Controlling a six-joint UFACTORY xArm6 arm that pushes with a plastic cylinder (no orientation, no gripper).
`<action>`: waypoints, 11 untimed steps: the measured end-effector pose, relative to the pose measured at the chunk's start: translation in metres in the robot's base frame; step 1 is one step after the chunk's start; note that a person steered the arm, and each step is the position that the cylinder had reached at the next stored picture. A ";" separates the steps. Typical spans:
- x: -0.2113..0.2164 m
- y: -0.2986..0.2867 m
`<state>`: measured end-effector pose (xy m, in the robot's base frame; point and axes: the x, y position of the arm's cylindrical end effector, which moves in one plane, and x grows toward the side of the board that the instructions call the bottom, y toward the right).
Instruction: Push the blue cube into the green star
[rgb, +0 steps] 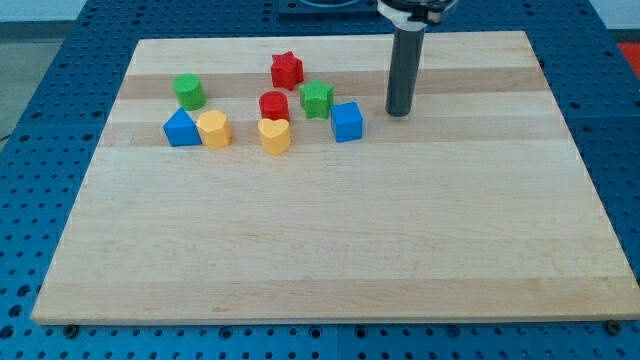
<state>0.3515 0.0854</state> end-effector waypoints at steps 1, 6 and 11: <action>0.001 0.000; 0.019 -0.051; 0.010 -0.012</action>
<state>0.3612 0.0736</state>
